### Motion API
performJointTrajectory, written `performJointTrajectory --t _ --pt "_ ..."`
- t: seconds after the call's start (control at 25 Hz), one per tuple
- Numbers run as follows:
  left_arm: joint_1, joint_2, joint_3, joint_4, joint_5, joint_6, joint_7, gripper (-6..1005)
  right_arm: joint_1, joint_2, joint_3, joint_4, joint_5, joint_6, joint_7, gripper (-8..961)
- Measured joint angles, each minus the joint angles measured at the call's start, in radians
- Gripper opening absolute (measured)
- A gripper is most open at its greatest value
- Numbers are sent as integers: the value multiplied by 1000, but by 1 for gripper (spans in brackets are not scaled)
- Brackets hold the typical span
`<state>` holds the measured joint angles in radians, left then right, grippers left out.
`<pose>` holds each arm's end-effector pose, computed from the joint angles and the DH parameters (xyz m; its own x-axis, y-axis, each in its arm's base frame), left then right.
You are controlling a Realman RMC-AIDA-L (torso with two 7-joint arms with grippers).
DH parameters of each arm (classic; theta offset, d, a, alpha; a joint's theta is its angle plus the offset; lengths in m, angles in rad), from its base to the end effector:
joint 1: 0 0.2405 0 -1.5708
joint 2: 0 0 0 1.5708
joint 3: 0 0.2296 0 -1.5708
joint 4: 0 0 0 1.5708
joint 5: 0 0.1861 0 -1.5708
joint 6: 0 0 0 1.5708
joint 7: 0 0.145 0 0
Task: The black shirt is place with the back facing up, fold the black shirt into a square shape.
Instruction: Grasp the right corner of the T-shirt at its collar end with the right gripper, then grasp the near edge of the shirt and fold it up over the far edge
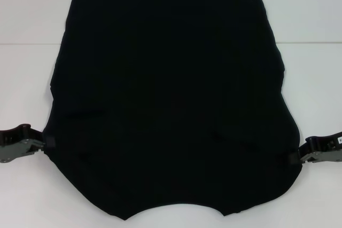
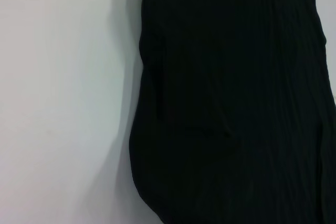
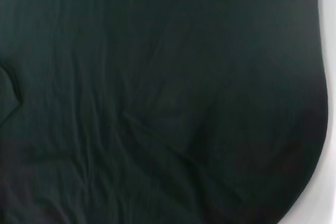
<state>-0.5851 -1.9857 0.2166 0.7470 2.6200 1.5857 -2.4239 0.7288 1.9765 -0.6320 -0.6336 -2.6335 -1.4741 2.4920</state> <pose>-0.3060 0.2958 0.0742 -0.0608 0.9069 0.4170 0.9982 0.0556 0.0245 0.2665 0.3272 0.0312 0.1767 -0.9757 -0.1296 -0.9708 -0.1510 -0.1862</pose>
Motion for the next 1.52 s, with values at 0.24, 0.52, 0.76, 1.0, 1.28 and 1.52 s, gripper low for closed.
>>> performJointTrajectory --t 0.24,0.52,0.76,1.0,1.28,1.52 --pt "-2 -1 7 0 -1 21 17 54 -5 -2 8 -5 1 -20 -7 39" --pt "-5 12 38 12 22 158 66 54 -51 -15 31 -62 4 -131 -3 39" --pt "-5 11 88 23 87 246 80 54 -107 -13 35 -127 0 -243 -1 39" --pt "4 -2 136 25 103 328 94 54 -176 -7 35 -196 -5 -345 -1 40" --pt "16 -11 148 32 126 386 109 54 -205 -11 38 -198 -2 -375 -13 41" --pt "-4 -1 108 6 28 373 131 54 -175 -10 94 -183 132 -387 -98 41"
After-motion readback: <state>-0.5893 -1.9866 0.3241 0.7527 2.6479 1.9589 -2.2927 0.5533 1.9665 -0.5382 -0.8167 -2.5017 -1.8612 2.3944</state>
